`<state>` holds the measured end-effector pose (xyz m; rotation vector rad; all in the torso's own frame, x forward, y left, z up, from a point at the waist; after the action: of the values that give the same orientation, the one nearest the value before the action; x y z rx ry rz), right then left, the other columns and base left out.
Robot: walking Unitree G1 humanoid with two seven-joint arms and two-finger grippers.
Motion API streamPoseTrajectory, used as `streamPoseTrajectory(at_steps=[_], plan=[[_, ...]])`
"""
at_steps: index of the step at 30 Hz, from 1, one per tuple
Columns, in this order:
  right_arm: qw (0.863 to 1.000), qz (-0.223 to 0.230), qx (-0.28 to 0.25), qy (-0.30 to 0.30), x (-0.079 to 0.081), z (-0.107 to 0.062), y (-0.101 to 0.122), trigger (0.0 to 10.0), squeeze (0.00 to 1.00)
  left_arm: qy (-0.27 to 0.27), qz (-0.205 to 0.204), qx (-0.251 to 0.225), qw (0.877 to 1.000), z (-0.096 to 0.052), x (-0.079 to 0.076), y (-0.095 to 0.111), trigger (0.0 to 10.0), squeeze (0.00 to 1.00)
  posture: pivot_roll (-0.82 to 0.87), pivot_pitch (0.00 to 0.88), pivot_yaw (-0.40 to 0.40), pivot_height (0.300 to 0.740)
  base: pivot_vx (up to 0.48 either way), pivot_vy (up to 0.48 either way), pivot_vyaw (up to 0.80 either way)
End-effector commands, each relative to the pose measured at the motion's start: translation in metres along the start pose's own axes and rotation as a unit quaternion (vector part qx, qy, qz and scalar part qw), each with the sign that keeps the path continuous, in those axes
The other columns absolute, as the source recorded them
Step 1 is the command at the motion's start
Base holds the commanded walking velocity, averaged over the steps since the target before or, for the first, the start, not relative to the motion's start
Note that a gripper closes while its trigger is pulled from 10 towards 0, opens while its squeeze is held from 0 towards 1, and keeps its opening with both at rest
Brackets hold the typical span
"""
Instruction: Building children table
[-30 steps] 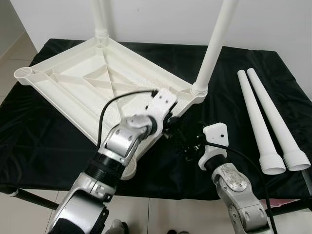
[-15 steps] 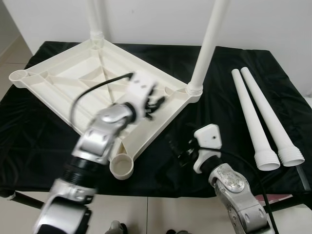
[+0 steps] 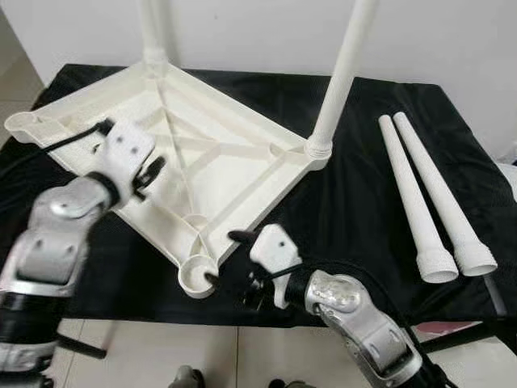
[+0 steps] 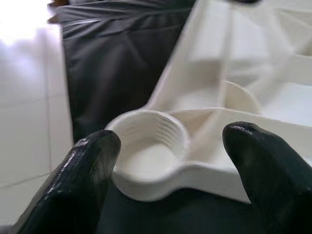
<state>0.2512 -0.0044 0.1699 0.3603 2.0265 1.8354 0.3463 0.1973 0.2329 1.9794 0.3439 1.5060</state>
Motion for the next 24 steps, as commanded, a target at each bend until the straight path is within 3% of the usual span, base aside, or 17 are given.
streamPoseTrajectory(at_steps=[1,5,7,8,9,11,13,14,17,24], plan=[[1.000,-0.012,0.004,0.023,0.006,0.003,-0.001,10.0,0.00,-0.028,0.023,0.002,0.999,0.001,-0.008,-0.002,10.0,0.00,0.10,0.164,-0.061,0.740,0.000,0.000,0.00],[0.999,-0.020,-0.008,0.048,0.012,0.022,0.006,10.0,0.00,-0.054,0.035,0.014,0.998,0.007,-0.020,-0.008,10.0,0.00,0.10,0.163,-0.063,0.740,0.000,0.000,0.00],[0.999,-0.020,-0.008,0.048,0.012,0.022,0.006,10.0,0.00,-0.054,0.035,0.014,0.998,0.007,-0.020,-0.008,10.0,0.00,0.10,0.163,-0.063,0.740,0.000,0.000,0.00],[0.998,-0.032,-0.005,0.057,0.014,0.029,0.007,10.0,0.00,-0.066,0.028,0.014,0.997,0.010,-0.028,-0.008,10.0,0.00,0.10,0.164,-0.061,0.740,0.000,0.000,0.00],[0.995,-0.074,0.019,0.071,0.016,0.039,0.003,10.0,0.00,-0.080,0.030,0.017,0.996,0.014,-0.038,-0.007,10.0,0.00,0.09,0.164,-0.061,0.740,0.000,0.000,0.00],[0.995,-0.074,0.019,0.071,0.016,0.039,0.003,10.0,0.00,-0.080,0.030,0.017,0.996,0.014,-0.038,-0.007,10.0,0.00,0.09,0.164,-0.061,0.740,0.000,0.000,0.00],[0.988,-0.122,0.058,0.077,0.014,0.043,-0.006,10.0,0.00,-0.085,0.035,0.017,0.996,0.017,-0.041,-0.006,10.0,0.00,0.09,0.165,-0.063,0.740,0.000,0.000,0.00],[0.988,-0.122,0.058,0.077,0.014,0.043,-0.006,10.0,0.00,-0.085,0.035,0.017,0.996,0.017,-0.041,-0.006,10.0,0.00,0.09,0.165,-0.063,0.740,0.000,0.000,0.00],[0.980,-0.164,0.098,0.059,0.006,0.045,-0.018,10.0,0.00,-0.086,0.036,0.015,0.996,0.019,-0.041,-0.005,10.0,0.00,0.09,0.165,-0.063,0.740,0.000,0.000,0.00],[0.972,-0.193,0.130,-0.028,-0.017,0.044,-0.025,10.0,0.00,-0.108,0.037,0.015,0.993,0.022,-0.050,-0.007,10.0,0.00,0.09,0.167,-0.063,0.740,0.000,0.000,0.00]])
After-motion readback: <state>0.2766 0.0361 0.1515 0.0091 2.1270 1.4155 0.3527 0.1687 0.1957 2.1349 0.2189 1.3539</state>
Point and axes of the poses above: a point about 5 cm out from each wrist's last joint towards the gripper, its own z axis pointing out of the wrist towards the gripper, its own y axis along the axis of the wrist's last joint, x = y × z, the point moved 3 cm from there along z, pointing out of the wrist towards the gripper, and after that the axes turned 13 degrees about z, right-handed, at the moved point
